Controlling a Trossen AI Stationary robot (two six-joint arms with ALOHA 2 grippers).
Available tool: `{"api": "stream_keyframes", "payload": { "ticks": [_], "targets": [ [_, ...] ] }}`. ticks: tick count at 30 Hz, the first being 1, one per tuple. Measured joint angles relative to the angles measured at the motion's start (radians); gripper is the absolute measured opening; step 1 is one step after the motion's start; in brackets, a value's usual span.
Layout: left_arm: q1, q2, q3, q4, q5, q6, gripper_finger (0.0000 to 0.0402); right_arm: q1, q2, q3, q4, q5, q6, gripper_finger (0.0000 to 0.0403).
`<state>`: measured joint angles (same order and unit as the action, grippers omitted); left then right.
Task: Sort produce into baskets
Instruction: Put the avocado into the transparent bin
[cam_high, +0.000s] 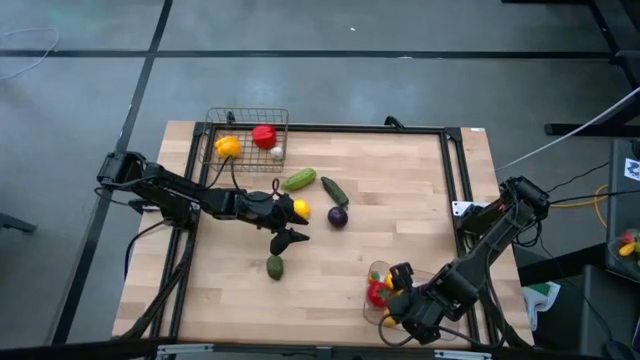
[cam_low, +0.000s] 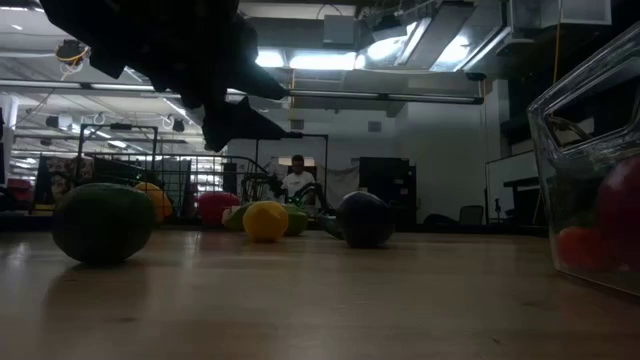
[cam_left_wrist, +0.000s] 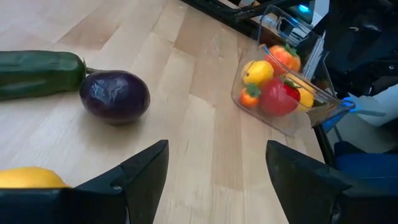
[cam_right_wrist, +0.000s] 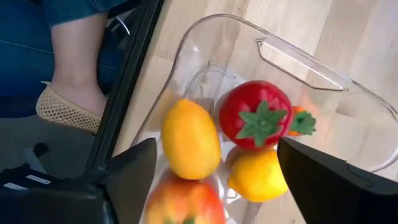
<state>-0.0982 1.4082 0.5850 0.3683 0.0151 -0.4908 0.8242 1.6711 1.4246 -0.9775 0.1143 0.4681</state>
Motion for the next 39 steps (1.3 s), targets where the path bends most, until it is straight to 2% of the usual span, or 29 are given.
{"api": "stream_keyframes", "payload": {
  "ticks": [5,9,15,20,24,30,39],
  "targets": [
    [0.000,-0.001,0.000,0.000,0.010,0.000,0.0265,0.000,0.000,0.000,0.000,0.000,-0.001,0.0356],
    [-0.023,-0.023,0.000,-0.012,0.081,0.000,0.0265,0.000,0.000,0.000,0.000,0.000,-0.001,0.0360],
    [-0.100,-0.110,0.009,-0.210,0.101,-0.060,0.0265,0.000,0.000,0.000,0.001,-0.001,-0.001,0.0360],
    [-0.170,-0.174,0.090,-0.510,0.105,-0.240,0.0265,0.000,0.000,0.000,0.004,-0.001,-0.002,0.0360],
    [-0.218,-0.187,0.169,-0.685,0.106,-0.455,0.0265,0.000,0.000,0.000,0.004,-0.001,-0.002,0.0360],
    [-0.267,-0.183,0.206,-0.731,0.106,-0.812,0.0265,0.000,0.001,0.000,0.003,-0.001,-0.003,0.0360],
    [-0.310,-0.129,0.206,-0.859,0.103,-1.054,0.0265,0.000,0.001,0.000,0.000,-0.001,-0.003,0.0360]
  ]
}}
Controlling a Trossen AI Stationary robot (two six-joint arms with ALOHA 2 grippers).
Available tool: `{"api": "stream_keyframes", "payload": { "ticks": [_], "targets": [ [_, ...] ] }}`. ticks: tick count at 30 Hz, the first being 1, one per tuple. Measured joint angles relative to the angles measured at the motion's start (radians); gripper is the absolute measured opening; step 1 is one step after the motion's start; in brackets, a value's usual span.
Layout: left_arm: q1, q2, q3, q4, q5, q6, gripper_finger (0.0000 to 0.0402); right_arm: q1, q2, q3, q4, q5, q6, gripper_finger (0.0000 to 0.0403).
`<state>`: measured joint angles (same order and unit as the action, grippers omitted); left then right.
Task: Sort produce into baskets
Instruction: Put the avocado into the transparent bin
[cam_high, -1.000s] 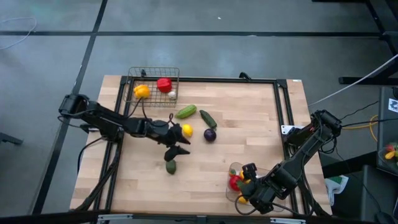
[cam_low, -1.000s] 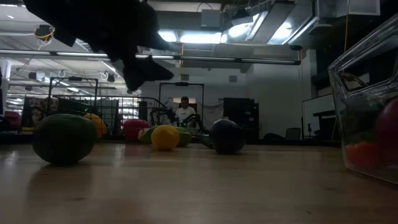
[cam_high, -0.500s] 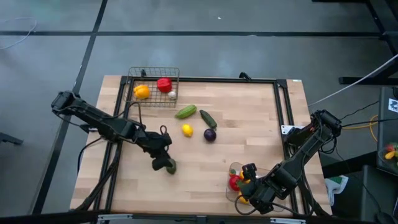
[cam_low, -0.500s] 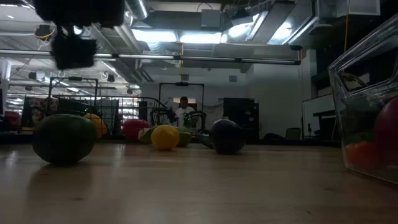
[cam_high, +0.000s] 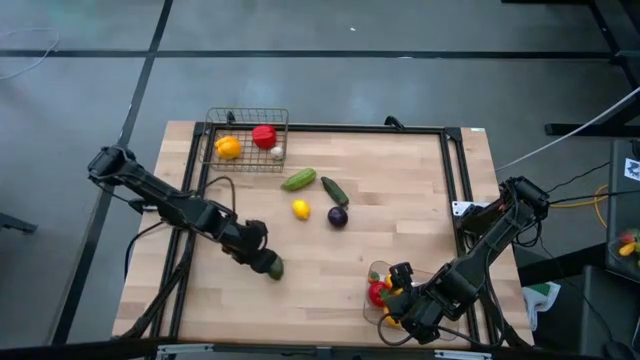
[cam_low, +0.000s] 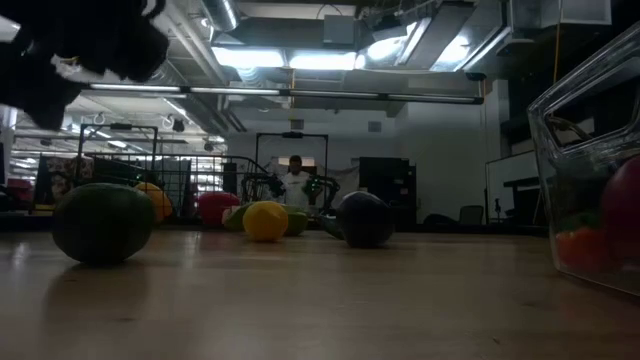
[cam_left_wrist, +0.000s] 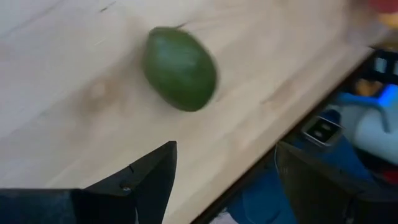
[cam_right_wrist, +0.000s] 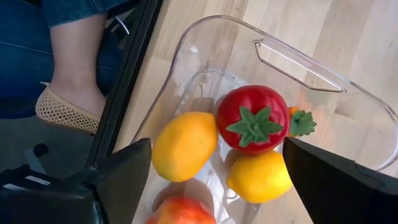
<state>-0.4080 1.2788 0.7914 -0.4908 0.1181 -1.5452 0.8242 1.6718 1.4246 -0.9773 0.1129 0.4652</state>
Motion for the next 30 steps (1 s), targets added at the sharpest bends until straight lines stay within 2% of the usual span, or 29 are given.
{"api": "stream_keyframes", "payload": {
  "ticks": [12,22,30],
  "targets": [
    [0.031,0.175,0.000,0.043,-0.001,-0.053,0.0265,0.000,0.000,0.000,-0.009,0.000,-0.051,0.0360],
    [0.073,0.234,0.000,0.070,0.000,-0.045,0.0265,0.000,0.000,0.000,-0.014,0.000,-0.053,0.0360],
    [0.075,0.296,0.000,0.165,0.003,-0.030,0.0265,0.000,0.000,0.000,-0.018,0.000,-0.053,0.0360]
  ]
}}
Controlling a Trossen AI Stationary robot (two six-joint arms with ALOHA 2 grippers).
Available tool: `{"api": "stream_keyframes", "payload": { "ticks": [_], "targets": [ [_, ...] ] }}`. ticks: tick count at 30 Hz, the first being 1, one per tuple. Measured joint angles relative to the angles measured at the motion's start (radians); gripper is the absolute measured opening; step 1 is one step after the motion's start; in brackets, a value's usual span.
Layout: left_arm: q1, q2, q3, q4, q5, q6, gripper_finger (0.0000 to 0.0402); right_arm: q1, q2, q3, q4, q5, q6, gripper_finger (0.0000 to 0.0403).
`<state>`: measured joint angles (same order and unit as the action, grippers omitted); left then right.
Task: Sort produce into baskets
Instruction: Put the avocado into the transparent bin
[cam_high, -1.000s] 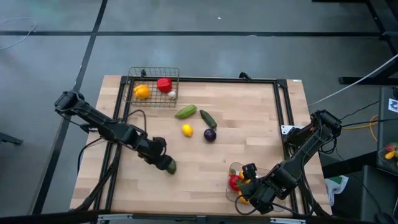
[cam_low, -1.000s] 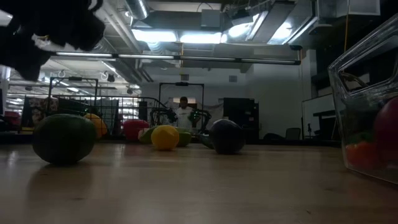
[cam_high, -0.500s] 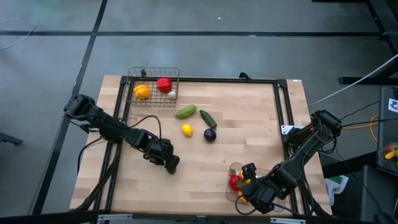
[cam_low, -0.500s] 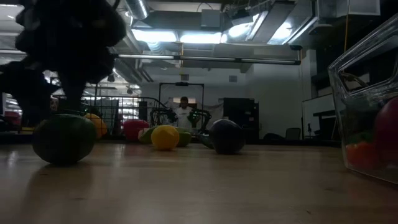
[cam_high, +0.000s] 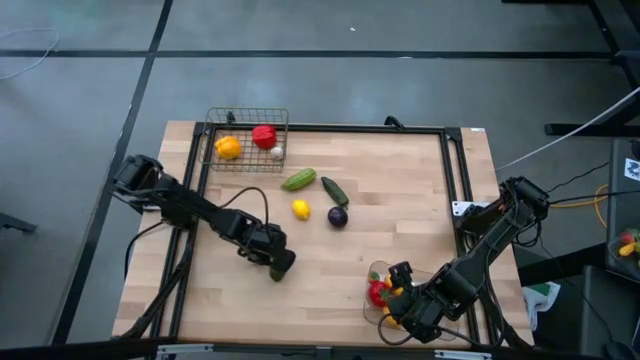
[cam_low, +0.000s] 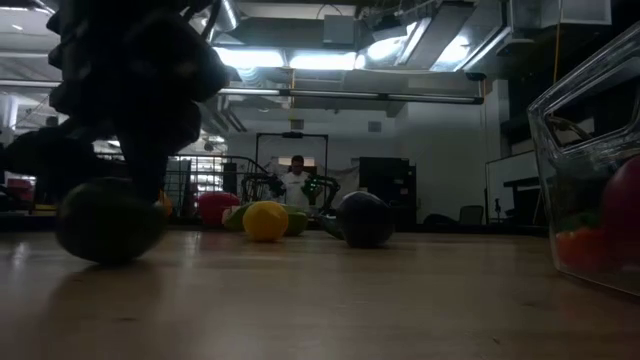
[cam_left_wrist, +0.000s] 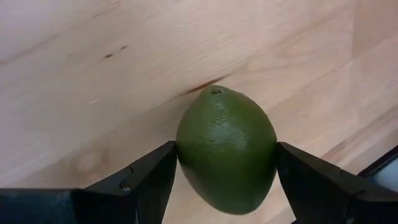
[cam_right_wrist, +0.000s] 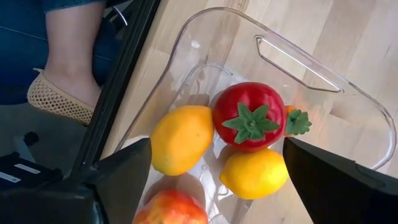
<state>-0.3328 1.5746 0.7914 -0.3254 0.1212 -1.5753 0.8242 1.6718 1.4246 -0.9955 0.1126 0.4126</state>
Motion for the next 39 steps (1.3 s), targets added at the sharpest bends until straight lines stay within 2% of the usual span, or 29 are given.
{"api": "stream_keyframes", "payload": {
  "ticks": [6,11,16,21,30,35,39],
  "targets": [
    [0.000,0.011,0.001,0.008,0.001,0.006,0.0261,0.000,0.000,0.000,-0.001,0.000,0.000,0.0360],
    [0.000,0.013,0.000,0.047,0.001,0.040,0.0231,0.000,0.000,0.000,-0.001,0.026,-0.027,0.0360],
    [0.000,0.013,0.000,0.154,0.000,0.095,0.0207,0.000,0.000,0.000,-0.001,0.113,-0.069,0.0360],
    [0.001,0.013,0.000,0.328,-0.019,0.149,0.0209,-0.016,0.000,0.000,0.006,0.234,-0.167,0.0360],
    [0.037,0.013,0.000,0.637,-0.045,0.299,0.0215,-0.148,0.000,0.000,0.093,0.278,-0.423,0.0360],
    [0.066,0.012,0.000,0.690,-0.059,0.389,0.0216,-0.237,0.000,0.000,0.224,0.285,-0.547,0.0360],
    [0.080,0.012,0.000,0.690,-0.060,0.462,0.0216,-0.313,0.000,0.000,0.333,0.286,-0.557,0.0360]
  ]
}}
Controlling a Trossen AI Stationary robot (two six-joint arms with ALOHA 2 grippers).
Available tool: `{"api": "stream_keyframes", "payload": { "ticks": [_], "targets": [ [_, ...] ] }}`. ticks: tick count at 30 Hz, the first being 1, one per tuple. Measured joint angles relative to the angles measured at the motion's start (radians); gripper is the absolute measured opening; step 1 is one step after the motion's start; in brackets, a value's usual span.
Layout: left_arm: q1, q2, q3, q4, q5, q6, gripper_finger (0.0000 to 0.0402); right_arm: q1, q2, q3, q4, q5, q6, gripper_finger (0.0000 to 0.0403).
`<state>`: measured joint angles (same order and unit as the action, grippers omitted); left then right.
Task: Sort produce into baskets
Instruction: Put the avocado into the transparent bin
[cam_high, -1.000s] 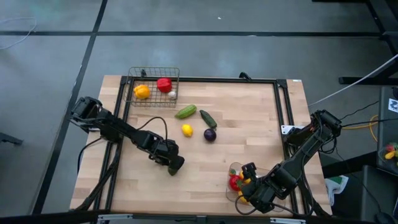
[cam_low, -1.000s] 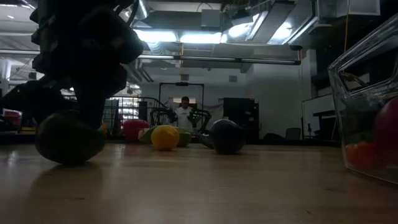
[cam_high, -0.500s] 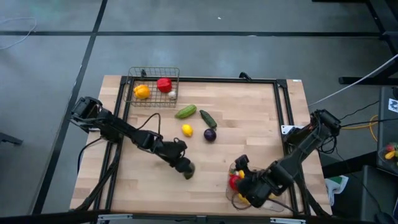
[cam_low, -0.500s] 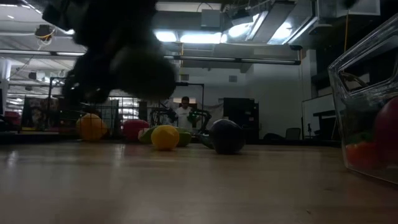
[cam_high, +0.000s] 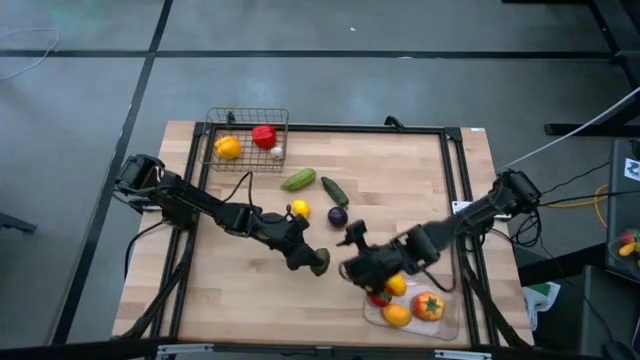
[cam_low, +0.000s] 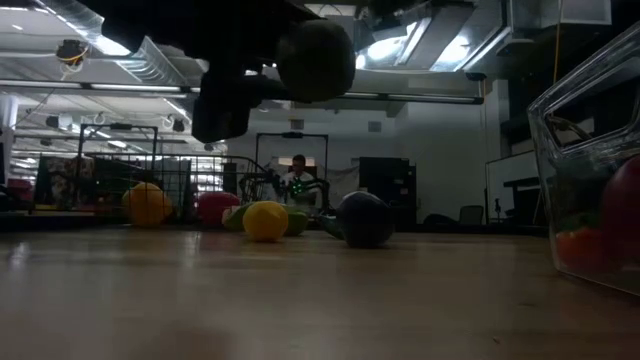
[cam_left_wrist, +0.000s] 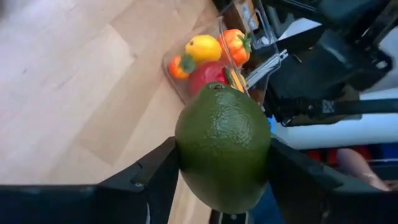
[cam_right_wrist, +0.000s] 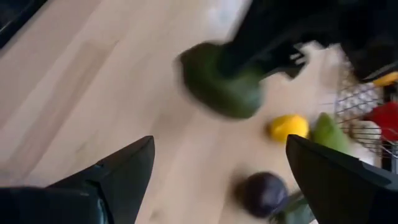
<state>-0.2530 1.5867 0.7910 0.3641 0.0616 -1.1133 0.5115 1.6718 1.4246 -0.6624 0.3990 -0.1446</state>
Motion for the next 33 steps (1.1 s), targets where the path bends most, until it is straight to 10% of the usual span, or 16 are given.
{"api": "stream_keyframes", "payload": {
  "ticks": [12,33],
  "targets": [
    [-0.001,0.000,0.000,0.090,0.000,0.255,0.0216,-0.136,0.000,0.000,0.156,-0.317,-0.055,0.0360],
    [-0.015,-0.001,0.000,0.256,0.011,0.497,0.0216,-0.133,0.000,0.000,0.236,-0.321,-0.257,0.0360]
  ]
}}
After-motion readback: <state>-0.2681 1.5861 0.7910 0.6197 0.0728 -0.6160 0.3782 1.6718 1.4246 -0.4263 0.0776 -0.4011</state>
